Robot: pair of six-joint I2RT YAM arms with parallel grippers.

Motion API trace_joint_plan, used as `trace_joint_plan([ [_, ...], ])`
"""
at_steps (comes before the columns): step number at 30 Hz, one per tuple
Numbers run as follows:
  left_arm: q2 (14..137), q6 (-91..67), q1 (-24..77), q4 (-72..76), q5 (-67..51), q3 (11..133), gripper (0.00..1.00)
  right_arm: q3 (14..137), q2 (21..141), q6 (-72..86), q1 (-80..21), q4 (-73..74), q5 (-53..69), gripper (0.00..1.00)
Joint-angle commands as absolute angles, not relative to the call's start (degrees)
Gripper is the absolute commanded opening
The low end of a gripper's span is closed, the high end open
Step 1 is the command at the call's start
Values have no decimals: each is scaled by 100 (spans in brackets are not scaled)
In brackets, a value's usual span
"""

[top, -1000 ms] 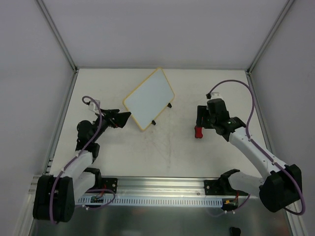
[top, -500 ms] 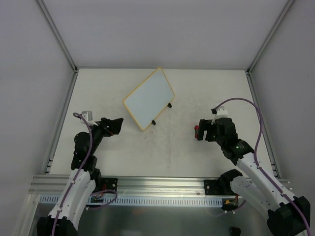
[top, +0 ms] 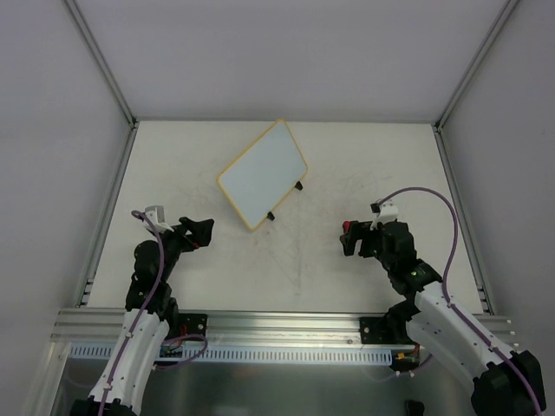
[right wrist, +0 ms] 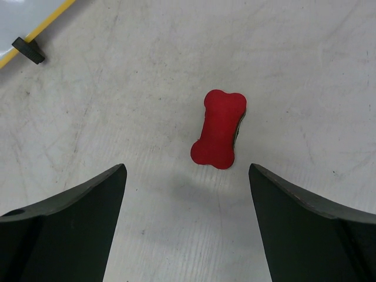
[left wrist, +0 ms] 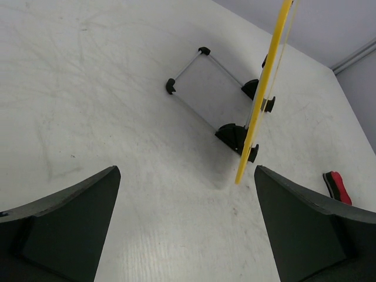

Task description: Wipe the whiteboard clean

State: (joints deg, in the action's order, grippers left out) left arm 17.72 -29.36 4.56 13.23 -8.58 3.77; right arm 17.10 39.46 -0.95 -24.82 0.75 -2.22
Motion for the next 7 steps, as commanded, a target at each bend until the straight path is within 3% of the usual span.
trace_joint_plan([
  [1,1775,-2725,492,1389,-765,369,99,1802,3999,-167,-2461,-343,-141,89],
  [7,1731,-2707,501,1380,-756,387,99,1863,4122,-158,-2452,-334,-158,90],
])
